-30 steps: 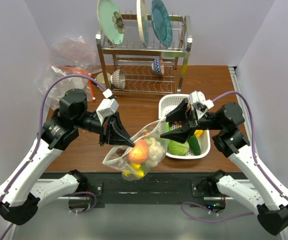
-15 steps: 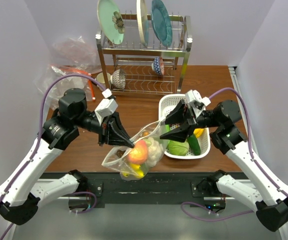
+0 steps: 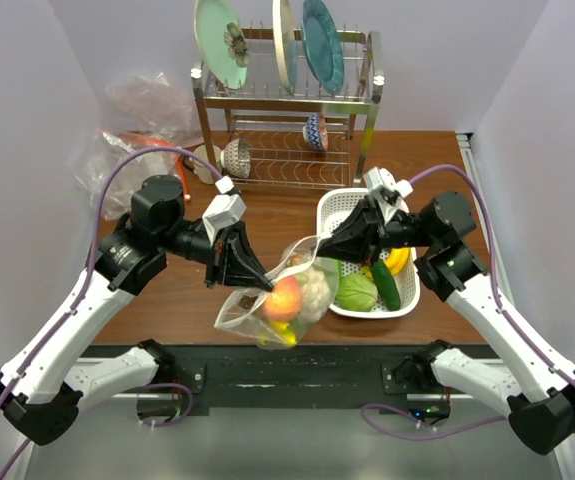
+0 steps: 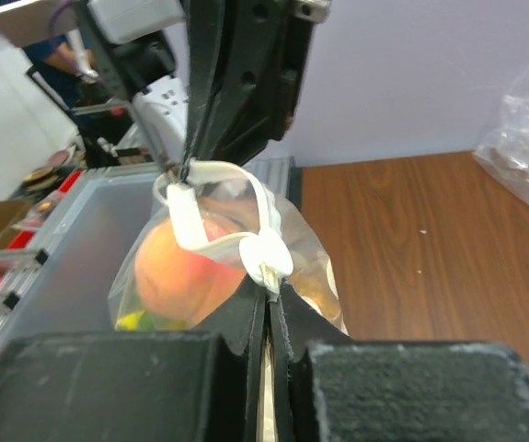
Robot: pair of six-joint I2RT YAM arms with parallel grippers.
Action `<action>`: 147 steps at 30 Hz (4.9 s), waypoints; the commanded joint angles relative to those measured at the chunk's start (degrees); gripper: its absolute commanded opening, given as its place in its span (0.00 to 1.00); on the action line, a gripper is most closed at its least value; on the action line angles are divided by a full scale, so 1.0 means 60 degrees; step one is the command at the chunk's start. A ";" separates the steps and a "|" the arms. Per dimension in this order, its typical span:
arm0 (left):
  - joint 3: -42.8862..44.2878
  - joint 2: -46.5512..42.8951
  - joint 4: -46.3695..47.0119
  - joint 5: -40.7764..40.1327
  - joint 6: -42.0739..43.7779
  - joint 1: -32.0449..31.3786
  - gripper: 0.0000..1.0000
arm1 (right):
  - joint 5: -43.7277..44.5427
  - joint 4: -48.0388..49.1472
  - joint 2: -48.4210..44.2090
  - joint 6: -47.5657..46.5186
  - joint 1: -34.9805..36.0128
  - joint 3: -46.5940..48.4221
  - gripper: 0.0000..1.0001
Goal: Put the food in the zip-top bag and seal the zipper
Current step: Zip the zipper food storage bag.
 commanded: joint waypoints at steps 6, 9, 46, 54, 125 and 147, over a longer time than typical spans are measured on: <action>0.0020 0.1320 -0.1606 -0.5005 0.0770 0.0194 0.00 | 0.2959 -0.1611 0.1122 -0.0417 -0.0023 -0.0095 0.00; -0.0200 0.1643 -0.1768 -0.6295 0.0667 0.0457 0.00 | 0.3400 -0.1332 0.1693 -0.0183 -0.0023 -0.0594 0.00; 0.1600 0.2245 -0.3820 -0.9158 0.0462 0.1586 0.08 | 0.5277 -0.1653 0.4097 -0.1002 0.1529 0.0811 0.00; 0.1645 0.2495 -0.3353 -0.8514 0.0550 0.1586 0.54 | 0.5175 -0.1436 0.3863 -0.1281 0.1515 0.0241 0.00; 0.0693 0.2890 -0.0890 -0.4895 0.1561 0.0839 0.00 | 0.4603 -0.1858 0.2794 0.0213 0.1018 0.0519 0.00; 0.1410 0.2978 -0.1241 -0.4119 0.1502 0.0839 0.00 | 0.2466 -0.2737 0.2778 -0.1836 0.0621 0.1002 0.36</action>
